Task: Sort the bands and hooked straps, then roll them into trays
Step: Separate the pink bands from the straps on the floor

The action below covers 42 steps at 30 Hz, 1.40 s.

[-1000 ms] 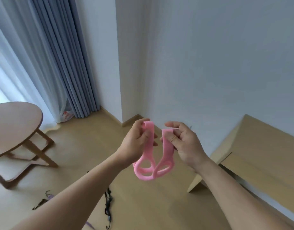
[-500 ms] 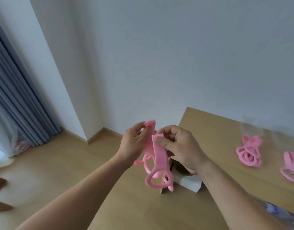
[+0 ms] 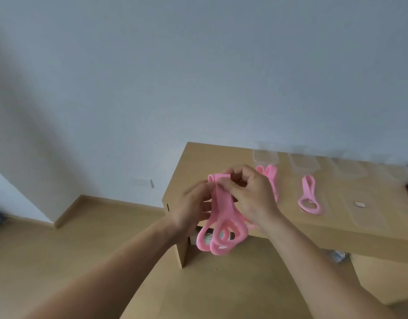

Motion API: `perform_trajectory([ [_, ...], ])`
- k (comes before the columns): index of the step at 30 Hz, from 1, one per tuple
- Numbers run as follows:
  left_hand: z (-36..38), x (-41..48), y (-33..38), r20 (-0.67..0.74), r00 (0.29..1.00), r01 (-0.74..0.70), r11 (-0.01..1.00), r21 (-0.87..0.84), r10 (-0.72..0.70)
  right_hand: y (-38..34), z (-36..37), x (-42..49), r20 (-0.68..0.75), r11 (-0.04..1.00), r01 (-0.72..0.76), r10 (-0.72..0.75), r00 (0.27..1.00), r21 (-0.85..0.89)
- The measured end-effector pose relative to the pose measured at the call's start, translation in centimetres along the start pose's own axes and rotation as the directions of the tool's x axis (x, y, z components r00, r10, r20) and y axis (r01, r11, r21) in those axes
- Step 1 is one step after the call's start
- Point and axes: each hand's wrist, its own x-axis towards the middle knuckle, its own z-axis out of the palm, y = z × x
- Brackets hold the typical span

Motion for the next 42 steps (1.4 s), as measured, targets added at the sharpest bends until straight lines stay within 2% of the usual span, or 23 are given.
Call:
perform_trajectory([
  [3, 1.6, 2.7, -0.8, 0.108, 0.993, -0.063, 0.994, 0.091, 0.053, 1.3, -2.2, 0.6, -0.064, 1.000, -0.028, 0.028, 0.998, 0.009],
  [7, 3.7, 7.3, -1.6, 0.057, 0.997, -0.066, 0.994, 0.088, 0.061, 2.7, -5.6, 2.2, -0.162, 0.993, -0.065, 0.048, 0.986, -0.102],
  [9, 4.4, 10.2, -1.5, 0.041, 0.998, -0.049, 0.998, 0.048, 0.047, 3.9, -7.9, 3.0, -0.137, 0.979, -0.173, 0.158, 0.978, -0.104],
  [11, 5.0, 13.2, -1.1, 0.059, 0.998, -0.029, 1.000, 0.000, 0.029, 5.0, -9.8, 3.7, -0.044, 0.941, -0.321, 0.318, 0.947, -0.107],
  [12, 5.4, 14.7, -1.0, 0.068, 0.997, -0.029, 0.999, -0.015, 0.030, 5.6, -10.5, 4.0, -0.017, 0.920, -0.353, 0.355, 0.935, -0.173],
  [14, 6.3, 17.5, -1.1, 0.082, 0.996, -0.023, 0.999, -0.045, 0.027, 7.1, -11.5, 4.9, -0.056, 0.878, -0.365, 0.367, 0.929, -0.310],
  [16, 7.2, 20.2, -1.8, 0.098, 0.995, 0.027, 0.995, -0.098, -0.017, 8.3, -12.2, 5.9, -0.135, 0.877, -0.375, 0.350, 0.927, -0.301],
  [20, 8.8, 24.3, -3.8, 0.183, 0.972, 0.190, 0.954, -0.234, -0.149, 9.9, -13.8, 6.6, -0.232, 0.897, -0.406, 0.363, 0.903, -0.177],
  [24, 11.4, 26.6, -6.5, 0.224, 0.939, 0.321, 0.898, -0.301, -0.260, 11.8, -16.3, 6.2, -0.311, 0.851, -0.485, 0.413, 0.856, -0.203],
  [28, 14.6, 29.6, -8.7, 0.201, 0.913, 0.395, 0.893, -0.217, -0.355, 13.4, -19.7, 6.8, -0.373, 0.828, -0.529, 0.438, 0.818, -0.187],
  [31, 16.3, 31.2, -10.3, 0.193, 0.873, 0.467, 0.882, -0.069, -0.447, 14.5, -22.8, 7.5, -0.330, 0.801, -0.564, 0.486, 0.809, -0.203],
  [34, 18.1, 32.7, -11.7, 0.173, 0.838, 0.508, 0.856, 0.097, -0.517, 15.9, -26.2, 8.3, -0.293, 0.795, -0.594, 0.544, 0.787, -0.121],
  [38, 20.8, 34.6, -13.2, 0.068, 0.858, 0.480, 0.841, 0.250, -0.510, 18.0, -30.4, 10.2, -0.242, 0.760, -0.650, 0.628, 0.739, -0.014],
  [42, 22.5, 36.3, -14.8, -0.059, 0.868, 0.486, 0.821, 0.300, -0.493, 20.8, -32.8, 12.5, -0.172, 0.715, -0.698, 0.685, 0.708, -0.029],
])
